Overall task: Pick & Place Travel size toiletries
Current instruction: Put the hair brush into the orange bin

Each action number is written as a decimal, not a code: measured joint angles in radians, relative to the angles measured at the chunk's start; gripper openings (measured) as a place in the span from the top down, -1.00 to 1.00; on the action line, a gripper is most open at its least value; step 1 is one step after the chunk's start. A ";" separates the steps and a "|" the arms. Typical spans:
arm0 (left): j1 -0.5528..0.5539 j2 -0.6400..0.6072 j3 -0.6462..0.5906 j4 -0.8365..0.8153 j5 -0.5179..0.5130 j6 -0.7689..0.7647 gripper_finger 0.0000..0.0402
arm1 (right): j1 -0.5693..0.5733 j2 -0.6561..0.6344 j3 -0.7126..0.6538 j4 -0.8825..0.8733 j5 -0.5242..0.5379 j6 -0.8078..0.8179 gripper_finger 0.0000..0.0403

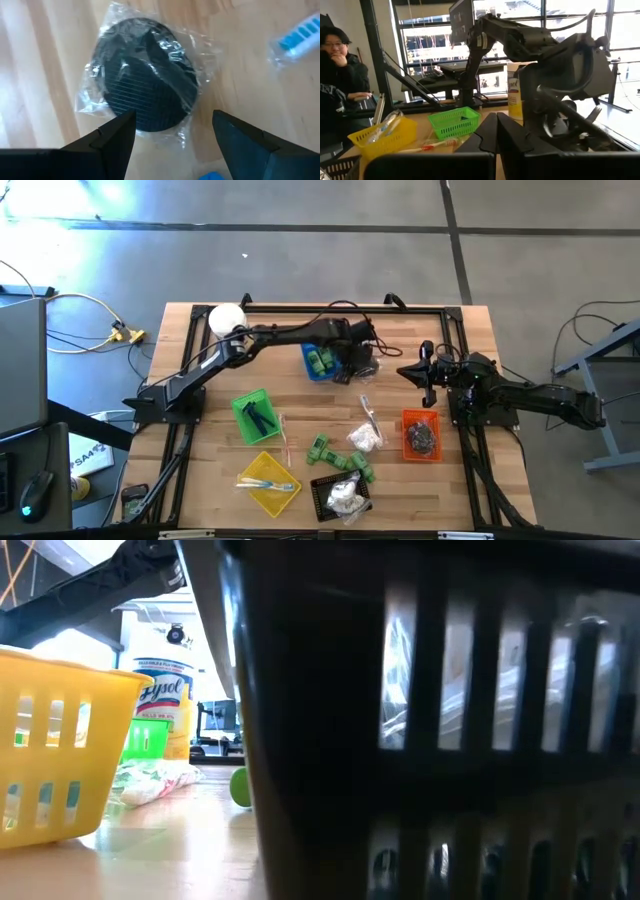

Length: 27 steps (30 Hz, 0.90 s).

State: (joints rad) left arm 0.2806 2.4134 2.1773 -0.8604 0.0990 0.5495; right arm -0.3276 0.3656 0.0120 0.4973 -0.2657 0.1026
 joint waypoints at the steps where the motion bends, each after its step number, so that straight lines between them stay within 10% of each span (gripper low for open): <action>1: -0.002 0.004 0.000 -0.002 0.000 0.005 -0.27 | 0.000 0.000 0.000 0.000 0.000 -0.001 0.99; 15: -0.019 0.056 0.002 0.053 -0.134 0.056 -0.22 | 0.000 0.000 0.000 0.005 0.001 -0.001 0.99; 27: -0.019 0.058 0.002 0.093 -0.136 0.025 0.93 | 0.000 0.000 0.000 0.008 0.001 -0.001 0.99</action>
State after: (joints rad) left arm 0.2611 2.4714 2.1796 -0.7675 -0.0372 0.5748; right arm -0.3275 0.3653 0.0120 0.5056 -0.2649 0.1013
